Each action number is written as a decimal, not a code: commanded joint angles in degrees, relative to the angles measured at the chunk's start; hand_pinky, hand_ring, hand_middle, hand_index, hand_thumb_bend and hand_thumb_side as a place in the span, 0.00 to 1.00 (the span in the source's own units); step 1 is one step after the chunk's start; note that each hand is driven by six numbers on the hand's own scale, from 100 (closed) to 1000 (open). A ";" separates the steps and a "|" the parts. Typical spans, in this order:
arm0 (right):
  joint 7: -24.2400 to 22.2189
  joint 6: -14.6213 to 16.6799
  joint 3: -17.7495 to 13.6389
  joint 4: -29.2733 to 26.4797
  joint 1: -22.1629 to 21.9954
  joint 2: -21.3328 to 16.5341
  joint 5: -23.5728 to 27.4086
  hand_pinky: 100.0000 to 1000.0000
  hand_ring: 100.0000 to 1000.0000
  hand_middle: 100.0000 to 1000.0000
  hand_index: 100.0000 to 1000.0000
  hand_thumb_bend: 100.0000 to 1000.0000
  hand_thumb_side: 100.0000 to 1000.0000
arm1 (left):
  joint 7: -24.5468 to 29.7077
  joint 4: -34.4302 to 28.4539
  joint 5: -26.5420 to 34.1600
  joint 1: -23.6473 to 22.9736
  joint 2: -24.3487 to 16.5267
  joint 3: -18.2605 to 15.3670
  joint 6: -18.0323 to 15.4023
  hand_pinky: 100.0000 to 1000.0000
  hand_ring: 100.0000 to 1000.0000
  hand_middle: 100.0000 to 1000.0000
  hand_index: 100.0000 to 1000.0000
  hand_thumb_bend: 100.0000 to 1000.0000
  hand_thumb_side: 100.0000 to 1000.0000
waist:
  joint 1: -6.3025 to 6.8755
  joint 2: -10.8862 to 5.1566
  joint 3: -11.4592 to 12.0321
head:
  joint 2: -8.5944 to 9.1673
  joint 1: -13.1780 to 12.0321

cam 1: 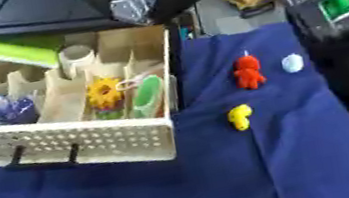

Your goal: Pick up objects from table and place into drawer.

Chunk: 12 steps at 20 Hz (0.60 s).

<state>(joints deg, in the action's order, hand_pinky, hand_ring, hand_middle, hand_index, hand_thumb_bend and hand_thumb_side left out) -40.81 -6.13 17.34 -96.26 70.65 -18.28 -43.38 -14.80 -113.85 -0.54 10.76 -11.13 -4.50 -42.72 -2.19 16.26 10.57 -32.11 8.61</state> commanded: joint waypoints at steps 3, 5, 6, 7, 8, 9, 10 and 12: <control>3.92 1.80 0.61 7.98 1.66 3.04 -3.64 0.64 0.64 0.32 0.39 0.10 0.39 | 0.82 -0.74 0.68 0.76 -0.74 0.26 -0.01 0.43 0.66 0.68 0.82 0.30 1.00 | 0.29 -0.65 0.60 | 0.59 0.81; 4.91 2.59 0.82 10.39 1.45 3.78 -4.05 0.64 0.64 0.32 0.40 0.12 0.42 | 0.96 -0.74 0.82 0.80 -0.68 0.25 -0.04 0.43 0.66 0.68 0.82 0.30 1.00 | 0.32 -0.56 0.74 | 0.58 0.87; 5.04 3.07 0.97 11.20 1.32 4.00 -3.83 0.65 0.65 0.34 0.43 0.15 0.46 | 1.01 -0.74 0.87 0.82 -0.64 0.23 -0.04 0.43 0.66 0.68 0.82 0.29 1.00 | 0.34 -0.51 0.78 | 0.60 0.84; 4.81 3.63 1.16 11.70 1.17 4.14 -3.37 0.66 0.67 0.36 0.45 0.18 0.48 | 1.05 -0.74 0.90 0.82 -0.60 0.22 -0.04 0.43 0.66 0.68 0.82 0.29 1.00 | 0.36 -0.46 0.81 | 0.59 0.80; 4.32 4.14 1.31 11.97 1.04 4.22 -2.80 0.67 0.69 0.40 0.51 0.22 0.50 | 1.09 -0.74 0.92 0.83 -0.57 0.21 -0.04 0.43 0.66 0.68 0.82 0.29 1.00 | 0.38 -0.42 0.81 | 0.58 0.77; 3.55 4.57 1.38 12.07 0.93 4.30 -2.02 0.68 0.69 0.41 0.56 0.27 0.53 | 1.13 -0.74 0.93 0.83 -0.55 0.21 -0.04 0.43 0.66 0.68 0.82 0.29 1.00 | 0.41 -0.39 0.79 | 0.59 0.76; 2.71 4.86 1.35 11.98 0.87 4.30 -1.28 0.68 0.70 0.42 0.63 0.33 0.55 | 1.17 -0.74 0.95 0.83 -0.53 0.21 -0.04 0.43 0.66 0.68 0.82 0.29 1.00 | 0.44 -0.38 0.76 | 0.59 0.76; 1.36 5.03 1.13 11.42 0.84 4.16 -0.28 0.69 0.72 0.44 0.70 0.38 0.56 | 1.22 -0.74 0.96 0.80 -0.50 0.21 -0.03 0.43 0.66 0.68 0.82 0.29 1.00 | 0.50 -0.38 0.67 | 0.63 0.74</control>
<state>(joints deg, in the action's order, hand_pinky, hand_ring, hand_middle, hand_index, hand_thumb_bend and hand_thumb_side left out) -38.75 -1.40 18.99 -84.23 70.52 -13.82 -44.59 -13.79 -113.85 0.23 11.12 -11.10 -4.38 -42.72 -2.13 16.80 11.26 -32.09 9.32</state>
